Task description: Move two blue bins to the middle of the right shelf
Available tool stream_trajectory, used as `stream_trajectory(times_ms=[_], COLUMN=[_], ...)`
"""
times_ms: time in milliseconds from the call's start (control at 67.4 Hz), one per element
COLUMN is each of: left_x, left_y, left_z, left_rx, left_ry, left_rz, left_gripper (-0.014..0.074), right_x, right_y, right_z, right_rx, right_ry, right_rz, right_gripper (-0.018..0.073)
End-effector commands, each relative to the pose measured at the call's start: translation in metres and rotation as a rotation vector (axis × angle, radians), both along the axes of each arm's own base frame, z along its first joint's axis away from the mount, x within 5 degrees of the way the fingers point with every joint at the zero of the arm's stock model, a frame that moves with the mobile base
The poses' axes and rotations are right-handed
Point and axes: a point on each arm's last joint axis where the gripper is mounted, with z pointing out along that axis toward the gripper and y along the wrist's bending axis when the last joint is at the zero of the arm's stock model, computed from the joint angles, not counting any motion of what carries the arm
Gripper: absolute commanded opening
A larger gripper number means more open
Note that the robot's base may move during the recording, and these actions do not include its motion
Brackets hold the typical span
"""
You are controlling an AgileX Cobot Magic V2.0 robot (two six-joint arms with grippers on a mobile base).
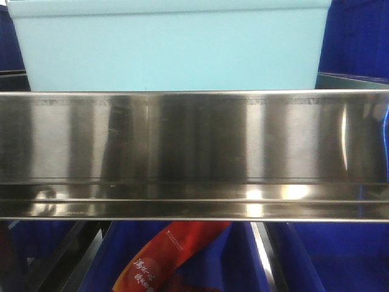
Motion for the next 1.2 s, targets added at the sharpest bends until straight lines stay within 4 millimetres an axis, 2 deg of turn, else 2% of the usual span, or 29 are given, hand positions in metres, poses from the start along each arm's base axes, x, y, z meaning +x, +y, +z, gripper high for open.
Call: stream_trajectory(times_ms=[0, 1186], left_x=[-0.0008, -0.0008], left_y=[0.0002, 0.0002], left_z=[0.0032, 0.0032], left_rx=[-0.005, -0.005], left_ry=[-0.031, -0.031], left_rz=[0.003, 0.003], left_gripper=[-0.0111, -0.0111], right_x=[-0.0003, -0.0002], right_y=[-0.0013, 0.0014], right_z=[0.0041, 0.0035], right_rx=[-0.039, -0.081], right_ry=[-0.054, -0.047], right_rz=[-0.016, 0.033], right_gripper=[-0.0162, -0.0162])
